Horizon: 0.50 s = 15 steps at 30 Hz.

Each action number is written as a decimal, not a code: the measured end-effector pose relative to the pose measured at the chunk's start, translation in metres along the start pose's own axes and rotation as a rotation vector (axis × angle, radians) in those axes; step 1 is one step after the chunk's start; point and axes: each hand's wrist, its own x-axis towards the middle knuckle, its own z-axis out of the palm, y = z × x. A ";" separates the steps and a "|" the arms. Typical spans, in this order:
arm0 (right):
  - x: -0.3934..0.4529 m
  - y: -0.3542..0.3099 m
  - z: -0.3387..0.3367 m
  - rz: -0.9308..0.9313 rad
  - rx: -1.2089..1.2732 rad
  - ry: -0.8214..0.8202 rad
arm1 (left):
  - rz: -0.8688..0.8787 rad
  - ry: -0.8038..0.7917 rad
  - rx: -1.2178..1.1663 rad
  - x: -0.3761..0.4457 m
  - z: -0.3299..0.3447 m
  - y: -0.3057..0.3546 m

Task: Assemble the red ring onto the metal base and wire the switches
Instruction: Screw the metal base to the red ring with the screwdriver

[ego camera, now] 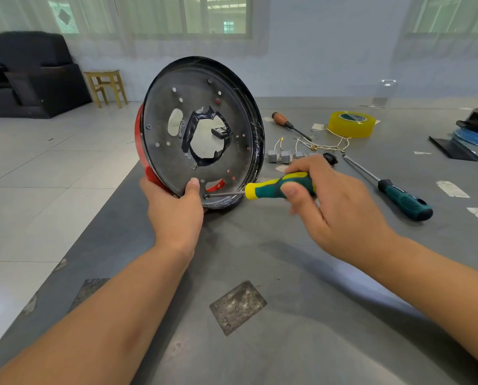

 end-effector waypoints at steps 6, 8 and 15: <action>0.000 0.002 -0.001 0.030 0.065 -0.089 | -0.025 0.001 -0.042 0.000 0.000 0.003; 0.000 0.003 -0.002 -0.039 0.084 -0.111 | -0.015 0.003 -0.033 0.001 0.000 0.001; -0.001 -0.007 0.000 0.060 -0.155 -0.005 | -0.017 0.001 -0.027 0.001 0.000 0.000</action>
